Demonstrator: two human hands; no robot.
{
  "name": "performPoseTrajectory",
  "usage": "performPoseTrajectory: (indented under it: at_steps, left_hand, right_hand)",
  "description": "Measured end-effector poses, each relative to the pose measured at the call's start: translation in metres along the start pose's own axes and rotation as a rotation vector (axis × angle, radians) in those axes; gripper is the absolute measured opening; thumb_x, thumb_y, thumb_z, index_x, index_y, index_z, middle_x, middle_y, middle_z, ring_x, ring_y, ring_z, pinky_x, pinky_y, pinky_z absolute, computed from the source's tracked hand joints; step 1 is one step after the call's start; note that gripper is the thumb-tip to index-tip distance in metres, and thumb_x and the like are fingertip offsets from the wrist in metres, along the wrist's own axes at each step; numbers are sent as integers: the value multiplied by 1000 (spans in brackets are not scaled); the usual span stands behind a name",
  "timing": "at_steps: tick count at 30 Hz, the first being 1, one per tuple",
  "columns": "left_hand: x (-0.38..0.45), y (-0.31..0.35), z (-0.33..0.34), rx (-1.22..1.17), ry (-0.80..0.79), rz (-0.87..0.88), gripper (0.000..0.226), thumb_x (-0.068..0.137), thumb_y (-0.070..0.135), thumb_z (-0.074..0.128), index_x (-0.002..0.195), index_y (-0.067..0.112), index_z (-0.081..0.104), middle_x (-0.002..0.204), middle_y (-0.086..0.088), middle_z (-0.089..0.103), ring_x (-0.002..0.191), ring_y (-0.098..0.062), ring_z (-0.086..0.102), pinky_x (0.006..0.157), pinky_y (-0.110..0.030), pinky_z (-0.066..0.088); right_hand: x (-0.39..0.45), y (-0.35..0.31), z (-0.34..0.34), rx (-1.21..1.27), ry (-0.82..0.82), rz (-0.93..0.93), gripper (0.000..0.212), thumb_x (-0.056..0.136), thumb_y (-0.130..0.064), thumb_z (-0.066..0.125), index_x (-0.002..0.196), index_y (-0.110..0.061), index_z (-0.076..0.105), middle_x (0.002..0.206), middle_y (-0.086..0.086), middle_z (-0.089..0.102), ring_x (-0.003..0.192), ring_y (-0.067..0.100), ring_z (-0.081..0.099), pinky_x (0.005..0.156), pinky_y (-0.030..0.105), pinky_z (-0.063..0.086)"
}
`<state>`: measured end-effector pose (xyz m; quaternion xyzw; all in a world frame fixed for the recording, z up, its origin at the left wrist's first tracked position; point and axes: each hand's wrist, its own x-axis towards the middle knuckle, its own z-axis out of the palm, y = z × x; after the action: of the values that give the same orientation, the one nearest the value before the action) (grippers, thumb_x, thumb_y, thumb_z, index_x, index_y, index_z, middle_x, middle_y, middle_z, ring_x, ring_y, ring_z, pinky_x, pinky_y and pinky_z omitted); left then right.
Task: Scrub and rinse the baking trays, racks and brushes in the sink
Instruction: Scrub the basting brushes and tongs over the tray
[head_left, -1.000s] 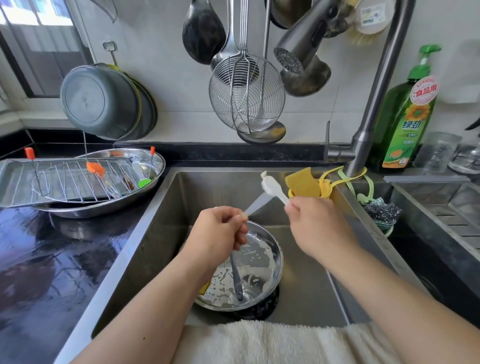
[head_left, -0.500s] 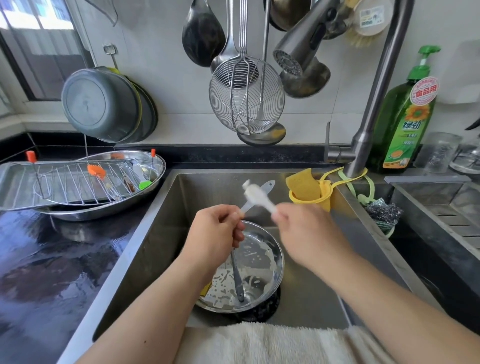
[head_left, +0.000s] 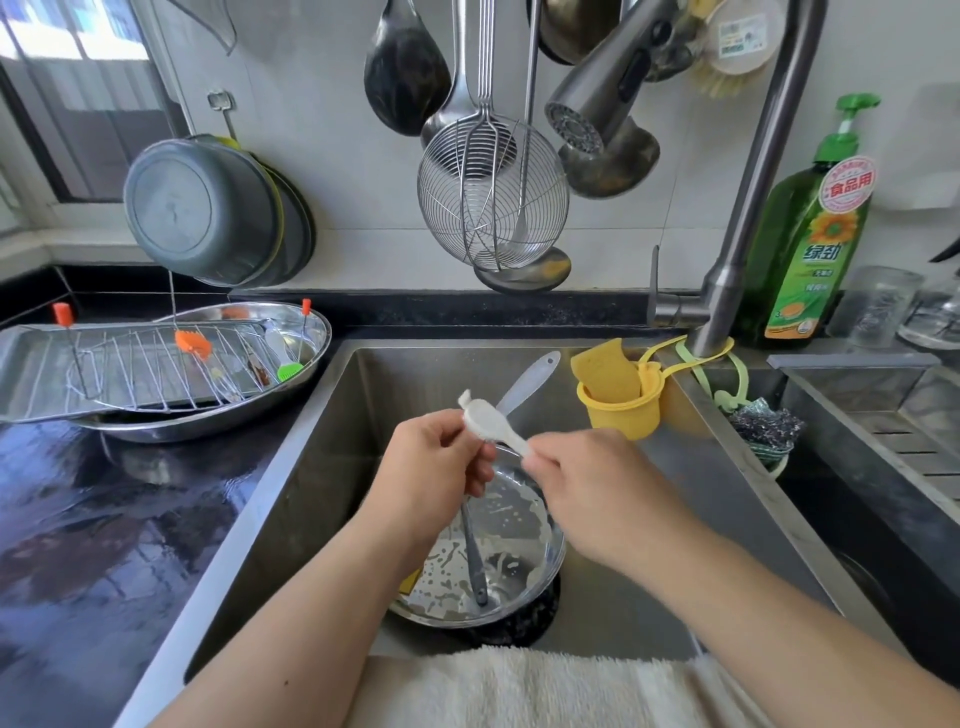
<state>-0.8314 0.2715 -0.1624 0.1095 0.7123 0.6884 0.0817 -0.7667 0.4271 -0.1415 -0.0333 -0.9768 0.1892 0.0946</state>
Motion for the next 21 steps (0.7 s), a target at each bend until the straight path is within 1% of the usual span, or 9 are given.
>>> performPoseTrajectory:
  at_steps: [5, 9, 10, 13, 14, 16, 18, 20, 21]
  left_hand:
    - [0, -2, 1, -39, -15, 9, 28, 107, 2, 50, 94, 6, 75, 75, -6, 63, 63, -14, 53, 58, -25, 47]
    - [0, -2, 0, -90, -60, -23, 29, 107, 1, 48, 92, 2, 73, 78, -9, 61, 64, -15, 50, 60, -26, 44]
    - [0, -2, -1, -96, -64, -25, 29, 107, 1, 47, 91, 3, 72, 79, -9, 61, 64, -15, 50, 60, -25, 44]
    - [0, -3, 1, -118, -60, -21, 26, 107, -1, 48, 99, 3, 73, 78, -6, 62, 62, -12, 52, 59, -24, 46]
    - [0, -3, 2, -120, -72, -22, 24, 106, -2, 48, 100, 2, 72, 78, -5, 63, 63, -11, 53, 59, -23, 47]
    - [0, -3, 3, -118, -103, -34, 26, 106, -6, 46, 100, 0, 70, 78, -6, 63, 65, -12, 55, 63, -23, 50]
    - [-1, -2, 2, -129, -117, -60, 30, 105, -11, 42, 101, 1, 69, 84, -9, 70, 75, -16, 66, 71, -22, 57]
    - [-1, -1, 2, -232, -133, -104, 36, 103, -17, 38, 110, 0, 69, 99, -13, 77, 95, -21, 75, 82, -25, 61]
    - [-2, 0, 2, -304, -144, -131, 38, 102, -19, 36, 116, -1, 67, 107, -16, 77, 104, -23, 75, 87, -27, 62]
  right_hand:
    - [13, 17, -8, 9, 153, 138, 40, 105, -35, 44, 67, -23, 38, 69, -2, 48, 64, 24, 47, 49, 35, 30]
    - [0, 2, 1, 29, 7, -12, 40, 103, -35, 47, 67, -20, 39, 67, 0, 48, 68, 30, 49, 54, 38, 35]
    - [1, 2, 1, 25, 6, -3, 41, 103, -36, 47, 66, -20, 38, 67, 0, 48, 69, 30, 49, 55, 38, 35]
    - [12, 16, -7, 8, 112, 108, 40, 104, -36, 45, 67, -22, 39, 68, -2, 49, 68, 28, 49, 54, 37, 35]
    - [12, 17, -6, 9, 124, 97, 40, 104, -36, 46, 67, -21, 39, 67, -1, 49, 67, 29, 50, 55, 38, 36]
    - [6, 11, 0, 14, 41, 12, 41, 103, -36, 48, 66, -21, 40, 66, 1, 50, 67, 29, 50, 55, 39, 37]
    - [1, 6, 4, 37, -35, -21, 42, 102, -36, 49, 65, -20, 39, 66, 1, 49, 68, 29, 50, 55, 39, 36]
    - [7, 14, 0, 16, 3, 37, 41, 102, -37, 49, 66, -19, 41, 67, 0, 49, 70, 30, 50, 56, 37, 36]
    - [9, 19, -3, 16, 32, 54, 40, 102, -37, 48, 67, -18, 43, 68, 0, 50, 71, 30, 51, 56, 37, 37]
